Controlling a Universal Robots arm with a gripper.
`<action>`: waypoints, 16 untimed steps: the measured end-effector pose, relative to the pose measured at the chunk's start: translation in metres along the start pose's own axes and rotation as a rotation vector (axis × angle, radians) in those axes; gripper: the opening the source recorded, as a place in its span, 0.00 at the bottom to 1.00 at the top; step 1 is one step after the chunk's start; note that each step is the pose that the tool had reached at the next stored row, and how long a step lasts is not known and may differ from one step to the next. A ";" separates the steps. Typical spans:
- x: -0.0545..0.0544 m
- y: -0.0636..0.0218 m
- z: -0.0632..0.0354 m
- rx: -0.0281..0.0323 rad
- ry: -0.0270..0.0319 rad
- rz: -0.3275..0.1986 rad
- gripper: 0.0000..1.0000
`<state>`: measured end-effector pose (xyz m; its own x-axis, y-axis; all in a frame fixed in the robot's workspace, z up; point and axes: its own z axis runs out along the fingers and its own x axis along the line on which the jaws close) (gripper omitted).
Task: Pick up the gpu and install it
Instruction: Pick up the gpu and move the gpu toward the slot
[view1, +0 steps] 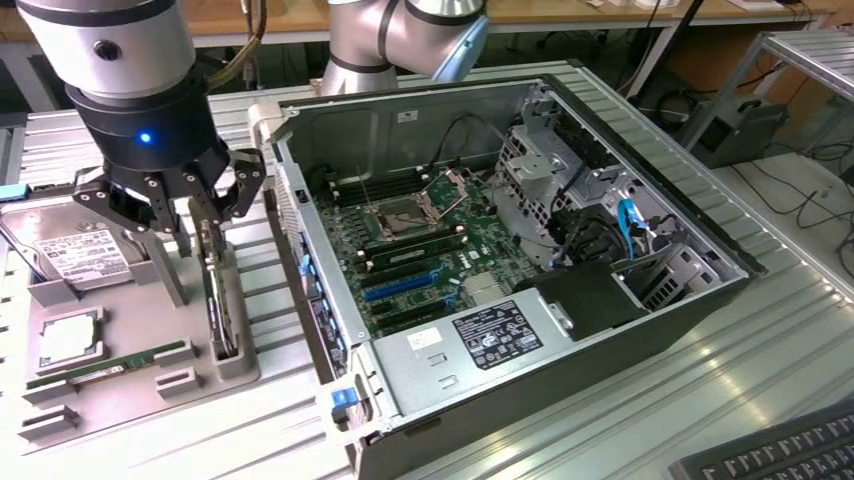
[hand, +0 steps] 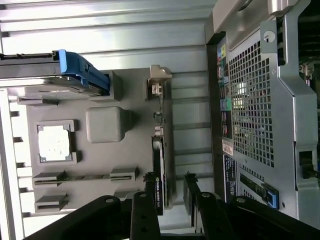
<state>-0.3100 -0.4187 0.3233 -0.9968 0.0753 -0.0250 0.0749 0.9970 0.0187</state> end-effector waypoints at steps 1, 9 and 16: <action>0.000 -0.0001 0.0019 0.0001 0.0001 0.000 0.36; 0.003 -0.0032 0.0192 0.0001 0.0004 0.000 0.36; 0.004 -0.0072 0.0332 0.0001 0.0008 -0.001 0.36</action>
<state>-0.3138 -0.4249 0.2899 -0.9969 0.0745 -0.0242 0.0740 0.9971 0.0186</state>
